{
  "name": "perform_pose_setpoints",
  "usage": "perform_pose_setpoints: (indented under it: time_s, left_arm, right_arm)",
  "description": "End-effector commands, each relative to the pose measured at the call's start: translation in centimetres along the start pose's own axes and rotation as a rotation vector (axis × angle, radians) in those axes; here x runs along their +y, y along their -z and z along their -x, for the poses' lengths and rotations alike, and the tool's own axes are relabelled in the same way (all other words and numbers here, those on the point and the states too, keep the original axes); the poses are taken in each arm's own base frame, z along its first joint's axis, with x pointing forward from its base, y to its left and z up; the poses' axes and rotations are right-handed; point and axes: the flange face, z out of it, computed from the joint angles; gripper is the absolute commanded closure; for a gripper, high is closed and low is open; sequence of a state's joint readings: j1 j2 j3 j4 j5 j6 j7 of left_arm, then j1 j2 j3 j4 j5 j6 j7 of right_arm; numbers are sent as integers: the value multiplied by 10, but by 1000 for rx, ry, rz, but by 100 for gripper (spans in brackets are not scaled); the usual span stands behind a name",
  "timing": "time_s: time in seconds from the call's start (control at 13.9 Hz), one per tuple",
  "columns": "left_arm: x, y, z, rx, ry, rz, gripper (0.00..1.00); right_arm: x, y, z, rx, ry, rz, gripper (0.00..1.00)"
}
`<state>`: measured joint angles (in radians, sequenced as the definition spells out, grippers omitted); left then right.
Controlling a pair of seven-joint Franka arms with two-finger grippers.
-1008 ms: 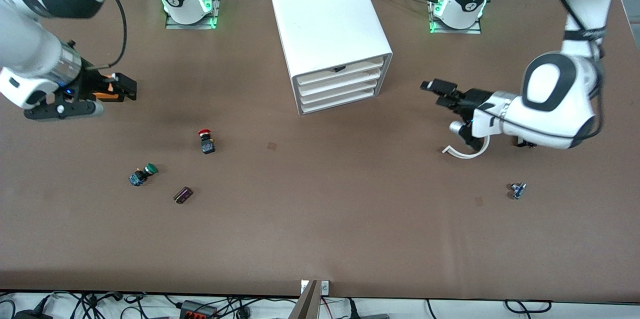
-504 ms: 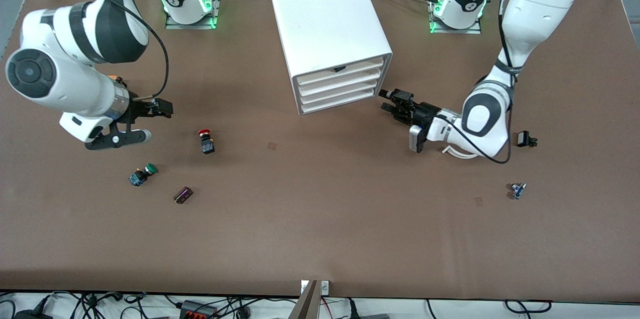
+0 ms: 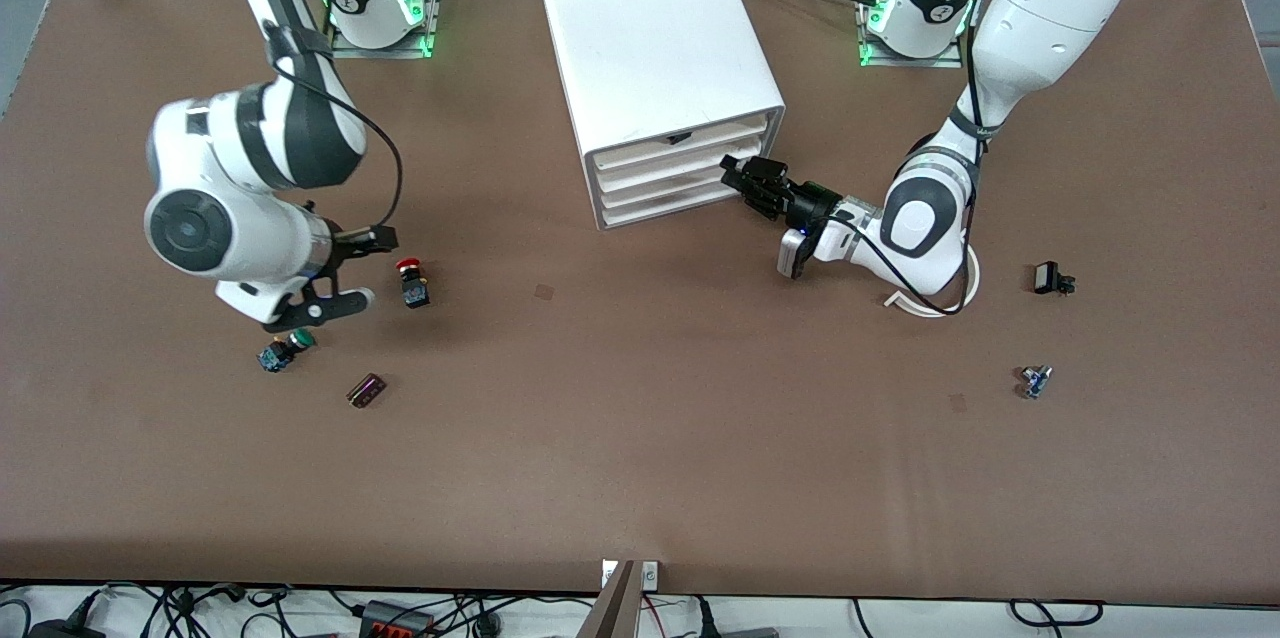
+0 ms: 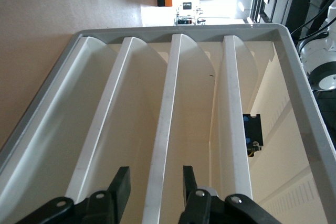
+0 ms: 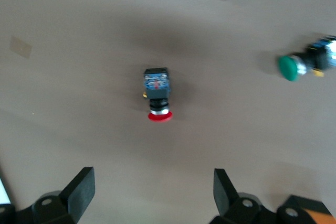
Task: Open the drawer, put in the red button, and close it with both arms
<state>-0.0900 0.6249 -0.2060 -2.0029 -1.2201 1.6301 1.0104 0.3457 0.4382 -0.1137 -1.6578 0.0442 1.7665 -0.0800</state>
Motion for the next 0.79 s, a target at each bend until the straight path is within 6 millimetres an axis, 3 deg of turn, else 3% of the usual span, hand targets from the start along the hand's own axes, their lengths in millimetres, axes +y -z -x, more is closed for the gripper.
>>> perform_pose_setpoints:
  time_s: [0.0, 0.29, 0.43, 0.58, 0.72]
  left_arm:
    - [-3, -14, 7, 17, -14, 49, 66]
    - [-8, -29, 13, 8, -1, 77, 75]
    - [-9, -28, 14, 7, -2, 86, 88]
    - [-7, -23, 10, 16, -8, 84, 95]
    - [-3, 0, -2, 49, -10, 77, 96]
  right_arm:
    - [-26, -30, -17, -41, 66, 7, 0]
    - [-17, -71, -34, -46, 52, 12, 0]
    - [-17, -81, -39, -41, 52, 17, 0]
    - [-14, -100, -47, -35, 47, 21, 0]
    - [-12, -120, -53, -35, 44, 25, 0]
